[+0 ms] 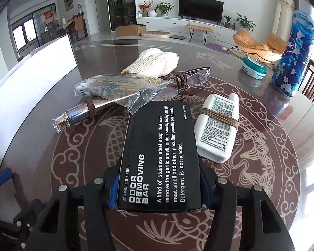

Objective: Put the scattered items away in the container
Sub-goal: 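Grasp the black ODOR REMOVING BAR box with the right gripper, then grasp the gold-and-blue cosmetic tube with the left gripper and lift it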

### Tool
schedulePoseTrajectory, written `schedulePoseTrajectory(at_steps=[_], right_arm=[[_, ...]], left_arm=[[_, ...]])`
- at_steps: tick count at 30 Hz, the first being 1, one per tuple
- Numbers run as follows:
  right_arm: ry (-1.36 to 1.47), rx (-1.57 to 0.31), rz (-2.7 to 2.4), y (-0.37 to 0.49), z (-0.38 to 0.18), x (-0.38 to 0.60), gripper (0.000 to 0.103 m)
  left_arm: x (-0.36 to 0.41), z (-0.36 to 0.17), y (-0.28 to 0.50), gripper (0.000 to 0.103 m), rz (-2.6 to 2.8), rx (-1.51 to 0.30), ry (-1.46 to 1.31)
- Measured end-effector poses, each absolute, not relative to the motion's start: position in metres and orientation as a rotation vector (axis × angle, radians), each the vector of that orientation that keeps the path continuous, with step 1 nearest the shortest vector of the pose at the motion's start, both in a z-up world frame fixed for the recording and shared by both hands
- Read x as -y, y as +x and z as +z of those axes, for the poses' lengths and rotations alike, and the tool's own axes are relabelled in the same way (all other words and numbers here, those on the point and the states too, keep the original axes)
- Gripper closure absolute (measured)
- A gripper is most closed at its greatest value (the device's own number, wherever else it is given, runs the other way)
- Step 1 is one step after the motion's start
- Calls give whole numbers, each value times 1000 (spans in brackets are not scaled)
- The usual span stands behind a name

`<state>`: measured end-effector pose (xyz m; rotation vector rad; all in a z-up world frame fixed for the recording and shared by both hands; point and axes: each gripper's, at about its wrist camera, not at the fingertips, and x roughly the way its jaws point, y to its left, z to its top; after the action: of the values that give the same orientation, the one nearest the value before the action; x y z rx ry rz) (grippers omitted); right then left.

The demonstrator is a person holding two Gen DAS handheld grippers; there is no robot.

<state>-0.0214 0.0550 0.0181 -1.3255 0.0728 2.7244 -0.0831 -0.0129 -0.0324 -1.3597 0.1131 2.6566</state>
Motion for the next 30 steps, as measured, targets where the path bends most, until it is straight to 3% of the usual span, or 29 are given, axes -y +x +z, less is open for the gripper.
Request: schedulePoseTrajectory(at_steps=[7,16,30], right_arm=[[-1289,-134,2651,35,18,-94,43],[-1283,-138,2638,43,19,-97,43],[-1284,-133,2635,42,19,-96,43]], left_arm=[[13,-32,-83,0,2657,-113,-1360],[12,-32,-86,0,2640,-130,-1351],[-22,-32,-169,0,2419,-291,-1240]])
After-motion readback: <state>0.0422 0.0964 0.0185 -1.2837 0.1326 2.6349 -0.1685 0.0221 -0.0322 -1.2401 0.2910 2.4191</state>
